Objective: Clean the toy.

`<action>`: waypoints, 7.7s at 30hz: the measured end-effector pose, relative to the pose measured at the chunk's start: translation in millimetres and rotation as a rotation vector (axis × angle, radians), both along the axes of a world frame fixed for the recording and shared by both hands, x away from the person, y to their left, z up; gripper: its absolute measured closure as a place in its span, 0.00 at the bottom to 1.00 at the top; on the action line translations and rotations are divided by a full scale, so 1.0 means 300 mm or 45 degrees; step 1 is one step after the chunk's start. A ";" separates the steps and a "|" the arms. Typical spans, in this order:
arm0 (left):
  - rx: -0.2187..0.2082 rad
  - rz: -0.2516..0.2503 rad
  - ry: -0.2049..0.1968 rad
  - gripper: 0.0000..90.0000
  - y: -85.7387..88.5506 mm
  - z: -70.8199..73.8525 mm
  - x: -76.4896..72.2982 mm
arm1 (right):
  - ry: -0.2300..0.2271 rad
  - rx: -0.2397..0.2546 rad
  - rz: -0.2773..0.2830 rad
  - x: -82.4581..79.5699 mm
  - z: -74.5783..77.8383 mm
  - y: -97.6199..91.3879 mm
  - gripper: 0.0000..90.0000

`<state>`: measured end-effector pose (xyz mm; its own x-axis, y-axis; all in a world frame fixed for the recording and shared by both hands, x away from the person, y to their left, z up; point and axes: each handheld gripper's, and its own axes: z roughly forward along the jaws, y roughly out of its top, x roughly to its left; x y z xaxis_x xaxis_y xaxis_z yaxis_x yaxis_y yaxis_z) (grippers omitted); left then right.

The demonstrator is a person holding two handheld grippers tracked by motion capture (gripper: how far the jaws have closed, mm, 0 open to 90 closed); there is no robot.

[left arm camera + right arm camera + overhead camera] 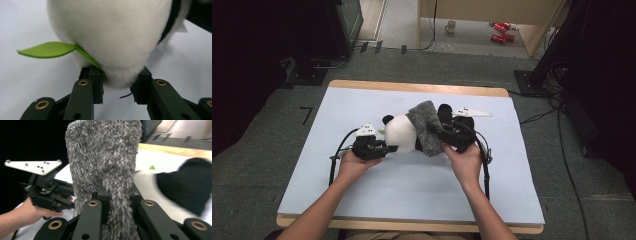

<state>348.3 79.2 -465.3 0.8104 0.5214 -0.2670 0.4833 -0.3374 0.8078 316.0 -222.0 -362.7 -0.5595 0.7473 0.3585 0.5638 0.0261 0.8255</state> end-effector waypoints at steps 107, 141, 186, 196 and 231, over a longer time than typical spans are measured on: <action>-0.046 0.202 0.140 0.76 -0.065 0.002 -0.054 | 0.019 -0.239 0.065 0.034 -0.108 0.159 0.87; -0.007 0.064 0.233 0.76 -0.019 0.025 0.061 | 0.048 -0.203 -0.298 0.024 -0.087 -0.220 0.87; 0.078 -0.012 0.049 0.45 0.042 -0.032 0.053 | 0.014 -0.145 -0.175 0.051 -0.096 -0.164 0.86; 0.040 0.018 0.048 0.44 0.015 -0.077 0.080 | 0.019 -0.142 -0.190 0.066 -0.103 -0.166 0.86; 0.039 0.061 0.128 0.92 -0.017 0.008 0.004 | 0.068 -0.124 0.148 0.015 -0.170 0.173 0.86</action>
